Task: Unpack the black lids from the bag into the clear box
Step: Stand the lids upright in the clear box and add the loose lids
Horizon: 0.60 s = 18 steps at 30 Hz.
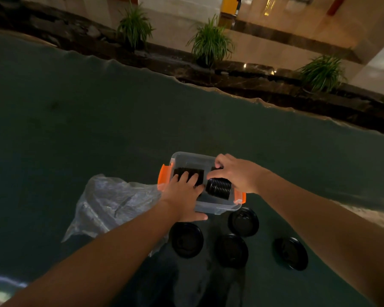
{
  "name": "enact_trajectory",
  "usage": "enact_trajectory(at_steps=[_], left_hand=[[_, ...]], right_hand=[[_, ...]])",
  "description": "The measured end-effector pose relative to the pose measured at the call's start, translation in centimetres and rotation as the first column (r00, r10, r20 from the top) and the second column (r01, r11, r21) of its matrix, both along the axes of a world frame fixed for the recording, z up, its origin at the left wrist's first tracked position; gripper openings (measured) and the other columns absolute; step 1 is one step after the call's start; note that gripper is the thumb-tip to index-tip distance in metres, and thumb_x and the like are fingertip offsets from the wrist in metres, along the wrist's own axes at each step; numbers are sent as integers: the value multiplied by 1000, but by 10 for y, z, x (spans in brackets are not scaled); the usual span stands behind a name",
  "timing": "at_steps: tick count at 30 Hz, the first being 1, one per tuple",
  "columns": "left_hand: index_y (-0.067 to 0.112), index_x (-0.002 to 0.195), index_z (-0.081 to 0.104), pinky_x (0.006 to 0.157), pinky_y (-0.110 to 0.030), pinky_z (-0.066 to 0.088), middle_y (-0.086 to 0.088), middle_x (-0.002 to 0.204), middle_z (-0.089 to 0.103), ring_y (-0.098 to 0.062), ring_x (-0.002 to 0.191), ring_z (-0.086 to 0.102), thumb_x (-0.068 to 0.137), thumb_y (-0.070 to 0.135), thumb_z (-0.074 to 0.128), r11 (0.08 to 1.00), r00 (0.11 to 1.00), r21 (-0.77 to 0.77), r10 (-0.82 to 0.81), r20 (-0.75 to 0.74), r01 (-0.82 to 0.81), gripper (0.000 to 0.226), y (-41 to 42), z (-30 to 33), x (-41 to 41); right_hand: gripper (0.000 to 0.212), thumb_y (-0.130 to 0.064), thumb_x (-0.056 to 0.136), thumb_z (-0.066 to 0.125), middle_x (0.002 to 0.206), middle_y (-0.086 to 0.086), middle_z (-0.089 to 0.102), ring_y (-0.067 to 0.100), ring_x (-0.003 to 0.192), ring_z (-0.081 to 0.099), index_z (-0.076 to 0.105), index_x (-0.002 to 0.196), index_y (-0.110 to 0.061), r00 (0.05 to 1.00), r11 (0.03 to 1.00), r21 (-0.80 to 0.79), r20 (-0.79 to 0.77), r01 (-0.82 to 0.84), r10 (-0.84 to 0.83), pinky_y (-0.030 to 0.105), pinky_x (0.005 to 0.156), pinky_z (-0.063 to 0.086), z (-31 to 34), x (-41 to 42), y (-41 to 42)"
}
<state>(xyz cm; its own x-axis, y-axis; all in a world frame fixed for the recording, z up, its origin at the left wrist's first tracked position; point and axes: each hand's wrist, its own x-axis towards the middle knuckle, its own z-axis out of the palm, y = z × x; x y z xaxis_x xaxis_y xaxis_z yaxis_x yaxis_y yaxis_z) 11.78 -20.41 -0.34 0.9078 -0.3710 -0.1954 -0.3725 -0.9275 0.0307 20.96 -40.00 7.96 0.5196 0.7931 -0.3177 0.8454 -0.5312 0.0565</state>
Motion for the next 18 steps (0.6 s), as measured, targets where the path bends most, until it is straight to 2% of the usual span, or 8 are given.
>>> enact_trajectory(at_steps=[4,7,10,11,13,15,18], left_hand=[[26,156,28,122,-58,20,-10,166,20,-38,151,19,80,80,50,999,999,-26,21,-38,-22,95,3,-4,-1],[25,156,27,122,-56,20,-11,168,18,-40,153,15,83,76,52,998,998,-54,30,-47,-32,92,3,-7,-3],[26,154,27,122,-57,21,-12,168,17,-41,153,13,84,73,53,998,998,-56,22,-55,-26,89,3,-8,-2],[28,154,27,122,-57,20,-12,168,17,-41,153,13,84,73,53,998,998,-54,15,-54,-18,87,3,-9,-1],[33,155,25,121,-58,19,-12,168,15,-42,153,12,83,74,53,998,998,-54,8,-56,-11,86,3,-10,0],[38,155,24,120,-58,18,-13,168,14,-43,153,11,82,76,53,999,998,-45,14,-61,-17,87,2,-10,0],[41,154,25,119,-59,18,-15,167,15,-45,151,12,81,77,53,1000,999,-23,15,-50,-16,86,1,-11,1]], right_hand=[[76,3,83,67,128,4,39,22,117,42,44,144,-37,1000,996,-82,-16,19,-20,27,79,38,-19,0,9],[80,-1,78,74,133,5,36,24,122,39,41,145,-30,997,990,-133,-55,49,-57,35,88,46,-32,-1,14],[81,3,76,74,130,4,37,22,118,45,37,143,-23,994,984,-153,-49,88,-97,37,87,50,-41,2,20],[79,4,75,74,128,3,38,21,115,47,37,140,-20,992,983,-148,-58,105,-115,37,85,51,-44,3,23],[61,6,79,67,122,4,43,22,107,49,39,130,-14,982,982,-106,-89,155,-164,38,77,49,-48,7,27],[48,4,85,60,120,6,45,24,106,49,40,126,-12,980,980,-81,-61,183,-188,40,76,50,-53,8,31],[52,3,86,62,120,10,47,28,109,53,37,129,-12,972,968,-87,38,234,-231,43,79,54,-61,4,31]])
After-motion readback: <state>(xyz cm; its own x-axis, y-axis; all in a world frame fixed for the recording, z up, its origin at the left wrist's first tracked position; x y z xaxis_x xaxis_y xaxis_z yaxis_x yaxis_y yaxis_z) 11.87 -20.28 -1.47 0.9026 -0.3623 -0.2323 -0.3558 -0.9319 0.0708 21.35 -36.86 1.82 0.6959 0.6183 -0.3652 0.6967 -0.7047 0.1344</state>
